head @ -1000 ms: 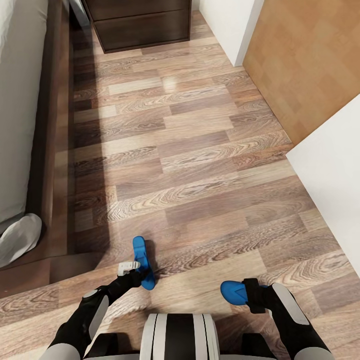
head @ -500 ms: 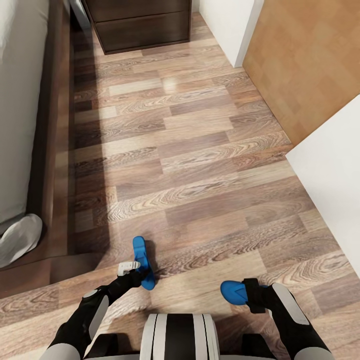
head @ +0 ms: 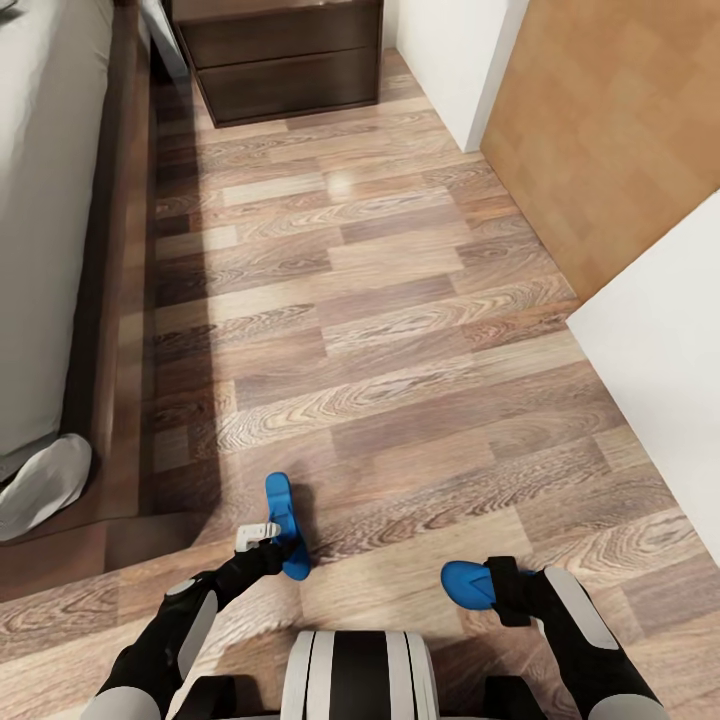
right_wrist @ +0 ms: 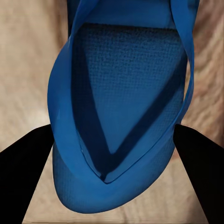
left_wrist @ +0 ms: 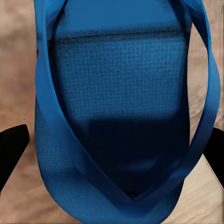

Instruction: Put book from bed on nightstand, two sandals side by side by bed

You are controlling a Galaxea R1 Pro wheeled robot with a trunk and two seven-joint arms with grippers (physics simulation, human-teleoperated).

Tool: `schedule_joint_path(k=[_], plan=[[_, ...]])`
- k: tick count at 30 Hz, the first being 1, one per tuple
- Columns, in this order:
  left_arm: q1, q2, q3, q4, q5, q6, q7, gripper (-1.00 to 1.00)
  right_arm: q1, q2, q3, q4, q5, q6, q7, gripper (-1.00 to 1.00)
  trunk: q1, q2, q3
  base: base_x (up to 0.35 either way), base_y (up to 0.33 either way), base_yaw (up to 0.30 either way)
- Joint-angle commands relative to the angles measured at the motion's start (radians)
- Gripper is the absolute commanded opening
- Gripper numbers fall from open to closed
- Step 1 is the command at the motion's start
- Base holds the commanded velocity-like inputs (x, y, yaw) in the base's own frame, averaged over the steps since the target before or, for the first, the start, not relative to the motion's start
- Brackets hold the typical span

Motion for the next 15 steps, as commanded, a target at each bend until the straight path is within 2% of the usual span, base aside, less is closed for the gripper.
schedule_joint_path(k=[1,15], plan=[[0.000,-0.001,0.004,0.000,0.008,0.011,-0.006,-1.00,0.000,0.000,-0.002,-0.001,-0.001,0.006,-0.004,-1.00,-0.001,0.000,0.003,0.000,0.000,0.000],[0.000,-0.001,0.003,0.000,0.008,0.012,-0.006,-1.00,0.000,0.000,-0.002,-0.001,-0.001,0.006,-0.004,-1.00,-0.007,0.003,0.058,0.000,0.000,0.000]])
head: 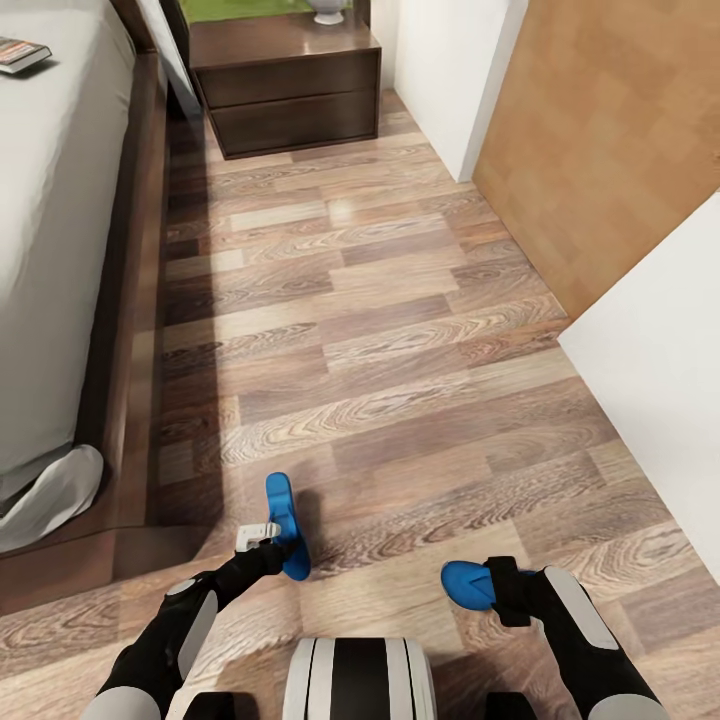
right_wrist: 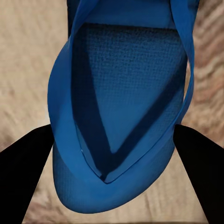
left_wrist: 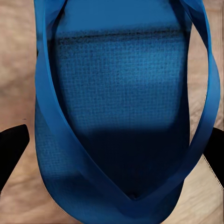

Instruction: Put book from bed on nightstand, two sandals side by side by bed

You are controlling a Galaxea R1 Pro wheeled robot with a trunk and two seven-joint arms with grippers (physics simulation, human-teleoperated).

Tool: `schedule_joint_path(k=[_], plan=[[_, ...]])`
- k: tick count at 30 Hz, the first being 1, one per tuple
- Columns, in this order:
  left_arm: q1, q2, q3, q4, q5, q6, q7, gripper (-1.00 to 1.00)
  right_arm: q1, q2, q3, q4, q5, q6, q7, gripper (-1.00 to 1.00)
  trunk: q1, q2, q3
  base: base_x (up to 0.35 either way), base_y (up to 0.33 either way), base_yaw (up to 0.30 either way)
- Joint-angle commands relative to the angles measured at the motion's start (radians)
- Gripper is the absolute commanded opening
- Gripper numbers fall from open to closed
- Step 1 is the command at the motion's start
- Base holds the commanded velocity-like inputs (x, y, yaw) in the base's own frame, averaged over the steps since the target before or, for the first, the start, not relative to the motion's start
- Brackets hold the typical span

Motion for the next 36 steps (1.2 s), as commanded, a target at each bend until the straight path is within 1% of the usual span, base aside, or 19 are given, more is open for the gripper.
schedule_joint_path(k=[1,14,17,18,19,20,21,22,23,24,25,27,28,30,31,33,35,36], plan=[[0.000,-0.001,0.004,0.000,0.008,0.010,-0.006,-1.00,0.000,0.000,-0.002,-0.001,-0.001,0.006,-0.004,-1.00,-0.001,0.000,0.003,0.000,0.000,0.000],[0.000,-0.002,0.004,0.000,0.008,0.010,-0.006,-1.00,0.000,0.000,-0.002,-0.002,-0.001,0.006,-0.005,-1.00,-0.006,0.003,0.054,0.000,0.000,0.000],[0.000,-0.002,0.004,0.000,0.007,0.010,-0.006,-1.00,0.000,0.000,0.005,-0.041,-0.001,0.017,-0.008,-1.00,-0.008,0.004,0.065,0.000,0.000,0.000],[0.000,-0.002,0.004,0.000,0.007,0.010,-0.005,-1.00,0.000,0.001,0.017,-0.065,-0.001,0.031,-0.008,-1.00,-0.008,0.004,0.069,0.000,0.000,0.000],[0.000,-0.002,0.004,0.000,0.007,0.010,-0.005,-1.00,0.000,0.001,0.042,-0.092,-0.001,0.052,-0.009,-1.00,-0.009,0.004,0.073,0.000,0.000,0.000],[0.000,-0.002,0.003,0.000,0.007,0.010,-0.005,-1.00,0.000,0.001,0.081,-0.122,-0.001,0.077,-0.009,-1.00,-0.009,0.004,0.077,0.000,0.000,0.000],[0.000,-0.003,0.003,0.000,0.007,0.010,-0.006,-1.00,0.000,-0.003,0.186,-0.183,0.000,0.122,-0.009,-1.00,-0.010,0.005,0.081,0.000,0.000,0.000],[0.000,-0.003,0.003,0.000,0.007,0.010,-0.006,-1.00,0.000,-0.004,0.215,-0.196,0.000,0.129,-0.009,-1.00,-0.010,0.005,0.085,0.000,0.000,0.000],[0.000,-0.003,0.003,0.000,0.007,0.010,-0.005,-1.00,0.000,-0.005,0.267,-0.218,0.000,0.140,-0.010,-1.00,-0.010,0.005,0.089,0.000,0.000,0.000],[0.000,-0.003,0.004,0.000,0.007,0.010,-0.006,-1.00,0.000,-0.006,0.310,-0.232,0.000,0.146,-0.010,-1.00,-0.011,0.005,0.092,0.000,0.000,0.000],[0.000,-0.003,0.003,-0.001,0.007,0.010,-0.006,-1.00,0.000,-0.007,0.340,-0.241,0.001,0.151,-0.011,-1.00,-0.011,0.006,0.096,0.000,0.000,0.000],[0.000,-0.003,0.003,-0.002,0.007,0.011,-0.006,-1.00,0.000,-0.009,0.381,-0.252,0.007,0.157,-0.011,-1.00,-0.012,0.006,0.104,0.000,0.000,0.000],[0.000,-0.003,0.003,-0.003,0.007,0.011,-0.006,-1.00,0.000,-0.010,0.386,-0.253,0.009,0.158,-0.011,-1.00,-0.013,0.006,0.108,0.000,0.000,0.000],[0.000,-0.003,0.003,-0.003,0.007,0.011,-0.007,-1.00,0.000,-0.015,0.399,-0.258,0.036,0.171,-0.011,-1.00,-0.014,0.007,0.116,0.000,0.000,0.000],[0.000,-0.003,0.003,-0.004,0.007,0.011,-0.007,-1.00,0.000,-0.024,0.403,-0.263,0.055,0.185,-0.010,-1.00,-0.014,0.007,0.119,0.000,0.000,0.000],[0.000,-0.003,0.003,-0.004,0.008,0.012,-0.008,-1.00,0.000,-0.059,0.413,-0.290,0.097,0.230,-0.009,-1.00,-0.015,0.008,0.127,0.000,0.000,0.000],[0.000,-0.003,0.004,-0.005,0.008,0.012,-0.009,-1.00,0.002,-0.106,0.419,-0.320,0.128,0.273,0.001,-1.00,-0.016,0.008,0.135,0.000,0.000,0.000],[0.000,-0.003,0.004,-0.005,0.008,0.012,-0.009,-1.00,0.003,-0.134,0.420,-0.329,0.136,0.292,0.018,-1.00,-0.016,0.008,0.139,0.000,0.000,0.000]])
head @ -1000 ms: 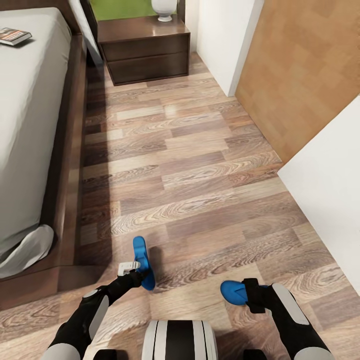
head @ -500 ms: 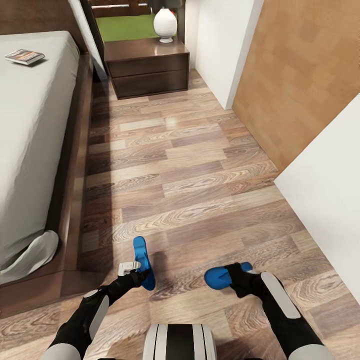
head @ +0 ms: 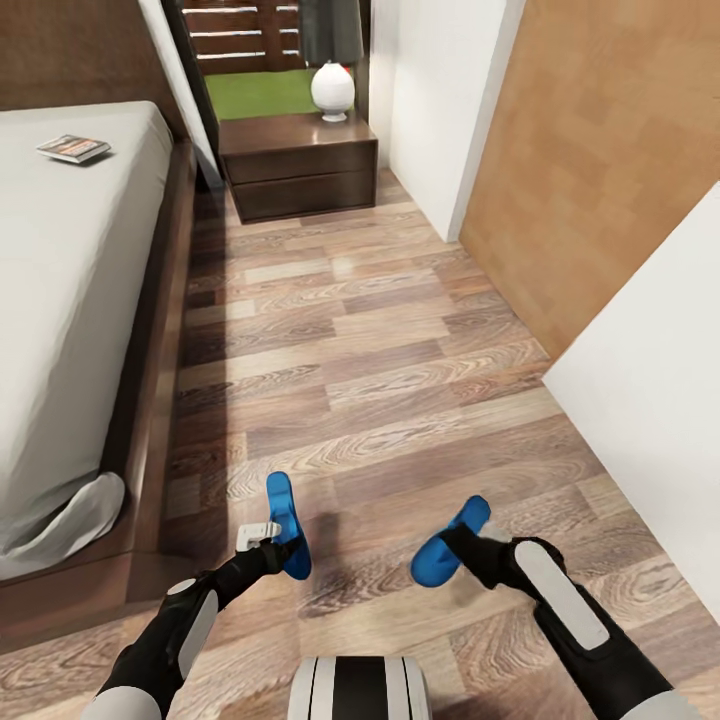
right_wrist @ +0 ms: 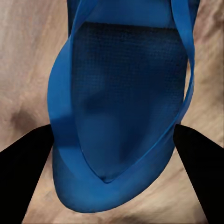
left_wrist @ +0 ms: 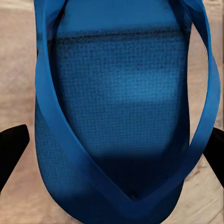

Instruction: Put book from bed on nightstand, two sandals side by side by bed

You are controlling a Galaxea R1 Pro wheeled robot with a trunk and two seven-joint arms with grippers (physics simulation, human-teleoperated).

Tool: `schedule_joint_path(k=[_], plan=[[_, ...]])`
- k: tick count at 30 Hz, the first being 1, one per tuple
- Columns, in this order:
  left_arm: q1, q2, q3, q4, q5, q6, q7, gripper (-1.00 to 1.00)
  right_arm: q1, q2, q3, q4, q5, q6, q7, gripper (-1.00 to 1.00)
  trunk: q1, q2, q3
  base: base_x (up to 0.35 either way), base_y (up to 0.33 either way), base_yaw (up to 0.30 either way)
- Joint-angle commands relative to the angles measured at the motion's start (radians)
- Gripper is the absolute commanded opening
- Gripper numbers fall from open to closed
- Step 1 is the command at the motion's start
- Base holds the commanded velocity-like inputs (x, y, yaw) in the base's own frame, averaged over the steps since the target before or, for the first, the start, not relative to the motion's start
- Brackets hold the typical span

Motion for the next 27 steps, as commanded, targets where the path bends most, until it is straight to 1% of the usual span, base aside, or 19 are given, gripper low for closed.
schedule_joint_path(k=[1,2,3,4,5,6,7,9,11,16,17,18,19,20,21,23,24,26,27], plan=[[0.000,-0.001,0.005,0.000,0.008,0.010,-0.006,-1.00,0.002,-0.055,0.003,-0.009,-0.005,0.025,0.040,-1.00,-0.001,0.000,0.003,0.000,0.000,0.000],[0.000,-0.001,0.004,0.000,0.008,0.010,-0.006,-1.00,0.003,-0.100,0.004,-0.012,-0.002,0.039,0.081,-1.00,-0.001,0.000,0.007,0.000,0.000,0.000],[0.000,-0.001,0.004,0.000,0.008,0.010,-0.006,-1.00,0.004,-0.199,0.006,-0.016,0.008,0.056,0.186,-1.00,-0.001,0.000,0.011,0.000,0.000,0.000],[0.000,-0.001,0.003,0.000,0.008,0.010,-0.006,-1.00,0.005,-0.243,0.009,-0.017,0.021,0.061,0.247,-1.00,-0.002,0.001,0.015,0.000,0.000,0.000],[0.000,-0.001,0.003,0.000,0.008,0.010,-0.006,-1.00,0.005,-0.280,0.016,-0.018,0.047,0.067,0.305,-1.00,-0.002,0.001,0.019,0.000,0.000,0.000],[0.000,-0.001,0.003,0.000,0.008,0.011,-0.006,-1.00,0.005,-0.325,0.032,-0.019,0.119,0.085,0.384,-1.00,-0.003,0.001,0.023,0.000,0.000,0.000],[0.000,-0.001,0.003,0.000,0.009,0.011,-0.007,-1.00,0.005,-0.368,0.046,-0.018,0.258,0.139,0.483,-1.00,-0.003,0.001,0.027,0.000,0.000,0.000],[0.000,-0.001,0.003,0.003,0.009,0.012,-0.007,-1.00,0.005,-0.381,0.050,-0.007,0.354,0.181,0.573,-1.00,-0.004,0.002,0.034,0.000,0.000,0.000],[0.000,-0.002,0.003,0.005,0.010,0.012,-0.007,-1.00,0.006,-0.388,0.050,0.028,0.413,0.199,0.693,-1.00,-0.005,0.002,0.042,0.000,0.000,0.000],[0.000,-0.003,0.004,0.009,0.012,0.012,-0.008,-1.00,0.006,-0.420,0.052,0.128,0.465,0.202,1.060,-1.00,-0.007,0.004,0.061,0.000,0.000,0.000],[0.000,-0.003,0.004,0.012,0.012,0.012,-0.008,-1.00,0.006,-0.423,0.052,0.144,0.482,0.202,1.095,-1.00,-0.008,0.004,0.065,0.000,0.000,0.000],[0.000,-0.003,0.004,0.016,0.012,0.012,-0.008,-1.00,0.006,-0.423,0.052,0.154,0.492,0.201,1.108,-1.00,-0.008,0.004,0.069,0.000,0.000,0.000],[0.000,-0.003,0.004,0.029,0.012,0.012,-0.008,-1.00,0.006,-0.424,0.052,0.176,0.520,0.200,1.126,-1.00,-0.009,0.004,0.073,0.000,0.000,0.000],[0.000,-0.002,0.003,0.048,0.010,0.011,-0.007,-1.00,0.006,-0.422,0.053,0.213,0.579,0.199,1.140,-1.00,-0.009,0.004,0.077,0.000,0.000,0.000],[0.000,-0.002,0.003,0.057,0.009,0.011,-0.007,-1.00,0.006,-0.420,0.053,0.242,0.626,0.193,1.146,-1.00,-0.010,0.005,0.081,0.000,0.000,0.000],[0.000,-0.002,0.003,0.065,0.009,0.010,-0.006,-1.00,0.006,-0.417,0.054,0.303,0.704,0.160,1.153,-1.00,-0.010,0.005,0.088,0.000,0.000,0.000],[0.000,-0.001,0.003,0.066,0.009,0.010,-0.006,-1.00,0.006,-0.416,0.054,0.314,0.717,0.147,1.154,-1.00,-0.011,0.005,0.092,0.000,0.000,0.000],[0.000,-0.001,0.004,0.069,0.008,0.010,-0.006,-1.00,0.006,-0.415,0.054,0.351,0.758,0.088,1.157,-1.00,-0.012,0.006,0.100,0.000,0.000,0.000],[0.000,-0.001,0.004,0.070,0.008,0.010,-0.006,-1.00,0.006,-0.415,0.054,0.357,0.764,0.078,1.158,-1.00,-0.012,0.006,0.104,0.000,0.000,0.000]])
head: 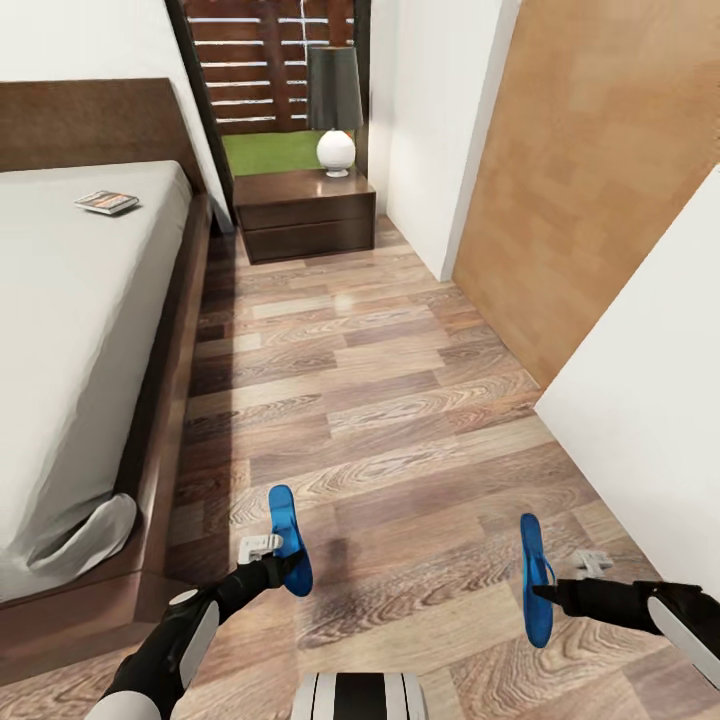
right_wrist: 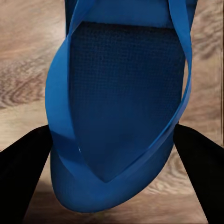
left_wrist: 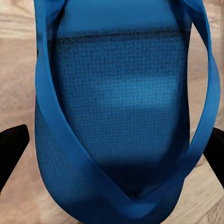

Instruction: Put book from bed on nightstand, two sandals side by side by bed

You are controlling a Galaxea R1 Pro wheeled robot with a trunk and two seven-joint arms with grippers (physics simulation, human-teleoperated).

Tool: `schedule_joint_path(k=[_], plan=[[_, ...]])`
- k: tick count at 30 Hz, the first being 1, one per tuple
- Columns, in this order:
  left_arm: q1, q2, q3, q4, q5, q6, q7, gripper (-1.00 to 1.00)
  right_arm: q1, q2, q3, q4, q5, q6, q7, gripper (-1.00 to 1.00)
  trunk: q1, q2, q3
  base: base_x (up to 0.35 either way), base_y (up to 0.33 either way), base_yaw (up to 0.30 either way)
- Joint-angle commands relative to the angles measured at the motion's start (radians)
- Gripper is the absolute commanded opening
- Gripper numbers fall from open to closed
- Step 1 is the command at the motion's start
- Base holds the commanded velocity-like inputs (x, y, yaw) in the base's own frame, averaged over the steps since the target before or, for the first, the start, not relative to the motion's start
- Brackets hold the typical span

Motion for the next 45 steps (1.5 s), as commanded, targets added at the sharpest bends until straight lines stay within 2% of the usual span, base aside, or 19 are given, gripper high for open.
schedule_joint_path(k=[1,14,18,19,23,27,30,36,42,45], plan=[[0.000,-0.001,0.005,0.000,0.008,0.010,-0.006,-1.00,-0.001,-0.001,0.003,0.006,-0.001,-0.006,0.000,-1.00,-0.001,0.000,0.003,0.000,0.000,0.000],[0.000,-0.001,0.004,-0.001,0.008,0.010,-0.006,-1.00,-0.001,-0.001,0.002,0.022,0.000,-0.031,0.000,-1.00,-0.006,0.003,0.054,0.000,0.000,0.000],[0.000,-0.001,0.004,0.000,0.008,0.010,-0.007,-1.00,0.000,0.001,0.002,0.029,0.001,-0.100,0.001,-1.00,-0.008,0.004,0.069,0.000,0.000,0.000],[0.000,-0.001,0.004,0.001,0.008,0.010,-0.007,-1.00,0.002,0.002,0.003,0.057,0.002,-0.110,0.001,-1.00,-0.009,0.004,0.073,0.000,0.000,0.000],[0.000,-0.001,0.004,0.008,0.008,0.010,-0.006,-1.00,0.003,0.042,0.003,0.184,0.005,-0.237,0.003,-1.00,-0.010,0.005,0.088,0.000,0.000,0.000],[0.000,0.002,0.007,0.072,0.008,0.006,-0.006,-1.00,0.004,0.053,0.004,0.254,0.005,-0.317,0.004,-1.00,-0.012,0.006,0.104,0.000,0.000,0.000],[0.000,0.014,0.008,0.145,0.007,0.002,-0.006,-1.00,0.005,0.057,0.006,0.308,0.005,-0.335,0.004,-1.00,-0.014,0.007,0.115,0.000,0.000,0.000],[0.000,0.032,0.008,0.210,0.005,-0.008,-0.006,-1.00,0.006,0.095,0.006,0.402,0.007,-0.387,0.004,-1.00,-0.016,0.008,0.139,0.000,0.000,0.000],[0.000,0.033,0.007,0.297,0.000,-0.083,-0.004,-1.00,0.007,0.106,0.010,0.425,0.007,-0.422,0.005,-1.00,-0.019,0.010,0.162,0.000,0.000,0.000],[0.000,0.034,0.007,0.327,-0.001,-0.127,-0.004,-1.00,0.008,0.135,0.037,0.427,0.008,-0.425,0.005,-1.00,-0.020,0.010,0.173,0.000,0.000,0.000]])
